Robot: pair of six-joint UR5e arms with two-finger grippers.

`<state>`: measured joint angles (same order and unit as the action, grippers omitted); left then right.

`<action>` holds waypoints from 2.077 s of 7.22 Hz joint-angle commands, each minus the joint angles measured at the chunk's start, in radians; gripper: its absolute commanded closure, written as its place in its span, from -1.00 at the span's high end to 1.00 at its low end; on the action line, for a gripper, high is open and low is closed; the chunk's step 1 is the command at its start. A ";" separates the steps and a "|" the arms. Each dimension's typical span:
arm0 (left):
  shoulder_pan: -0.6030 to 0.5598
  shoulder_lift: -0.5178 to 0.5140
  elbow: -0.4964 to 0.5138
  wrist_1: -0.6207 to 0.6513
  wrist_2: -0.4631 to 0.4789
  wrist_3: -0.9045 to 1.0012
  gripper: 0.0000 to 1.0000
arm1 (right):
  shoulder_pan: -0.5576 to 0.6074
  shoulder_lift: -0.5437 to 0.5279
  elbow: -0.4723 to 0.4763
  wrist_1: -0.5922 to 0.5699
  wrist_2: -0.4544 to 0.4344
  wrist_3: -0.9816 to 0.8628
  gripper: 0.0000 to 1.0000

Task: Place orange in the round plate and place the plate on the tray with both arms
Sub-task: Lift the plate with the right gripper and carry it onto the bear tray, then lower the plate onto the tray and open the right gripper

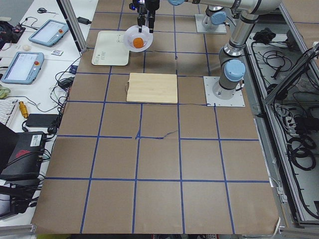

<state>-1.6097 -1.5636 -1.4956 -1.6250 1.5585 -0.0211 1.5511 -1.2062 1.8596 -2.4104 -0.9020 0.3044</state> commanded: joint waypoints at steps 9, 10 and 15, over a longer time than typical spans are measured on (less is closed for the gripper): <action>0.001 0.000 0.000 -0.001 0.000 -0.003 1.00 | -0.016 0.382 -0.436 -0.004 0.019 0.009 -0.96; 0.001 0.000 0.000 -0.001 0.000 -0.003 1.00 | -0.016 0.379 -0.425 -0.004 0.008 0.013 -0.35; 0.001 0.000 0.000 0.001 0.000 -0.003 1.00 | -0.041 0.286 -0.434 0.000 -0.300 -0.138 1.00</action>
<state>-1.6092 -1.5631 -1.4951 -1.6250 1.5585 -0.0245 1.5254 -0.8842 1.4308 -2.4133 -1.0979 0.2577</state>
